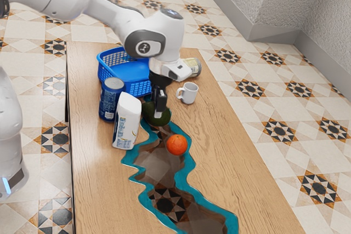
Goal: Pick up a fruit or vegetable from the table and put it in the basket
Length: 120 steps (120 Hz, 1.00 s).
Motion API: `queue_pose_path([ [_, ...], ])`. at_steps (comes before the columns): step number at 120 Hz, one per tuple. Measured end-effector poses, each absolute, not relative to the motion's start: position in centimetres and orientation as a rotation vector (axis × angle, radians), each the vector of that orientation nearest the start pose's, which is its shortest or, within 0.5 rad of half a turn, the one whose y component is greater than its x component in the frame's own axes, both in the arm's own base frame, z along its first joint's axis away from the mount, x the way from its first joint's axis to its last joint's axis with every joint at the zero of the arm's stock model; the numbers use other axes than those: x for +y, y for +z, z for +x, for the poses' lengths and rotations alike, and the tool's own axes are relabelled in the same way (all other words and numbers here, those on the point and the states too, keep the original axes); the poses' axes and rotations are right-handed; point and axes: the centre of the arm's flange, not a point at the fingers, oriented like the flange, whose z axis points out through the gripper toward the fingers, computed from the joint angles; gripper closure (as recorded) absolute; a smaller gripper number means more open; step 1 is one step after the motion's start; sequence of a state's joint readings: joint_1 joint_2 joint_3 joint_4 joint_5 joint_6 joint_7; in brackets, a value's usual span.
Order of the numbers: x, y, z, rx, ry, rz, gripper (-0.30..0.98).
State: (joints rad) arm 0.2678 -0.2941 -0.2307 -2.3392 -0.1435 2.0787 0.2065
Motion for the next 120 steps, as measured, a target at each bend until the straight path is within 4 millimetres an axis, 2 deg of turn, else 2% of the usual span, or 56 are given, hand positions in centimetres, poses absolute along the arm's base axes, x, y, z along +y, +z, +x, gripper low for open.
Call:
queue_pose_path([
  [12, 1.1, 43.7, 45.7, 0.126, -0.011, -3.202, 0.01],
  [65, 1.5, 41.9, 46.7, 0.094, -0.056, -3.205, 0.00],
  [86, 1.4, 41.8, 46.6, 0.078, -0.064, -3.200, 0.12],
  [94, 1.4, 42.2, 46.6, 0.074, -0.076, -3.193, 0.20],
  [101, 1.4, 42.9, 46.6, 0.072, -0.092, -3.185, 0.21],
  [106, 1.4, 43.4, 46.6, 0.069, -0.107, -3.180, 0.17],
  [120, 1.4, 46.8, 47.8, 0.074, -0.191, -3.163, 0.18],
])
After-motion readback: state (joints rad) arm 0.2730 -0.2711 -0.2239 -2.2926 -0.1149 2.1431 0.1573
